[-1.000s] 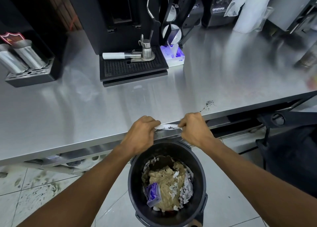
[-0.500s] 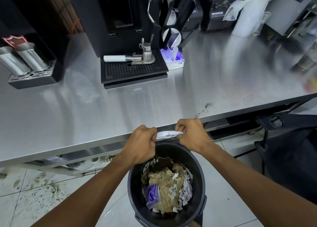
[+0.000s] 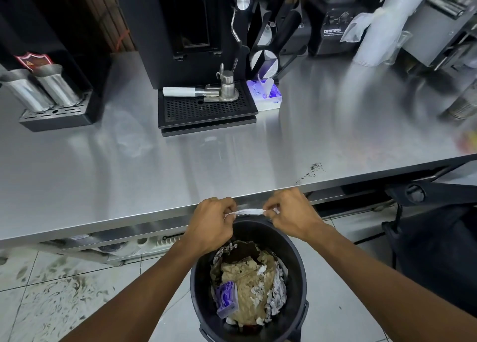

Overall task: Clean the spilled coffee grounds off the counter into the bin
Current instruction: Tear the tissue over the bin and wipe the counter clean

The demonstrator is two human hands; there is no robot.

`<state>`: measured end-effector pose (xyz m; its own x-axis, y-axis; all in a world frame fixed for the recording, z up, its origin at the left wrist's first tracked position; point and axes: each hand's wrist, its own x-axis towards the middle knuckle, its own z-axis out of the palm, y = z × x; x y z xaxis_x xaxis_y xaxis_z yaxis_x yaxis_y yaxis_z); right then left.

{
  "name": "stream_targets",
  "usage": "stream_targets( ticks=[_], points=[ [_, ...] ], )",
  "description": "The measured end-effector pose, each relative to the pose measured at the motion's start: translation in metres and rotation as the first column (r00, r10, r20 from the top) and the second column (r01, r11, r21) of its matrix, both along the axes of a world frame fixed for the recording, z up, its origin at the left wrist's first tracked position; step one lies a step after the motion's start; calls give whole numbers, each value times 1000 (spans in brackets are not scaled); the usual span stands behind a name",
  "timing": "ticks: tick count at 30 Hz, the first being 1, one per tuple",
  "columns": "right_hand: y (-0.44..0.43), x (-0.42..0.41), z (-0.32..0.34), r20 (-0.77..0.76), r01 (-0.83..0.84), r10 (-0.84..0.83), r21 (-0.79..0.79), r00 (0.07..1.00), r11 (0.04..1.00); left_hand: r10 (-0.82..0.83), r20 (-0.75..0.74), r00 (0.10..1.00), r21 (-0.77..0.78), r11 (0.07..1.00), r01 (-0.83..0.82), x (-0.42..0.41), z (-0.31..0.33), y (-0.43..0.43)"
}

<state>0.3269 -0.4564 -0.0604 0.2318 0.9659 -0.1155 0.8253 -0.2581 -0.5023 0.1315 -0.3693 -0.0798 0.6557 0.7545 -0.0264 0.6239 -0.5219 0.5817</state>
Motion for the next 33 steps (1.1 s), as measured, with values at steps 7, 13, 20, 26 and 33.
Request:
stream_targets(
  ticks=[7,13,20,26,33],
  points=[
    [1,-6,0,-122,86,-87,-9,989,996,138,87,987,-151,981,-124,4,4,-1],
    [6,-26,1,-623,421,-420,-157,660,893,398,288,871,-469,852,-234,20,12,-19],
    [9,-39,11,-812,495,-515,-340,275,799,312,342,886,-397,903,-165,14,12,-33],
    [11,-40,22,-790,418,-499,-343,357,841,307,397,865,-335,926,-175,10,18,-34],
    [26,-12,43,-648,211,-201,-65,734,975,331,389,860,-431,890,-148,19,33,-8]
  ],
)
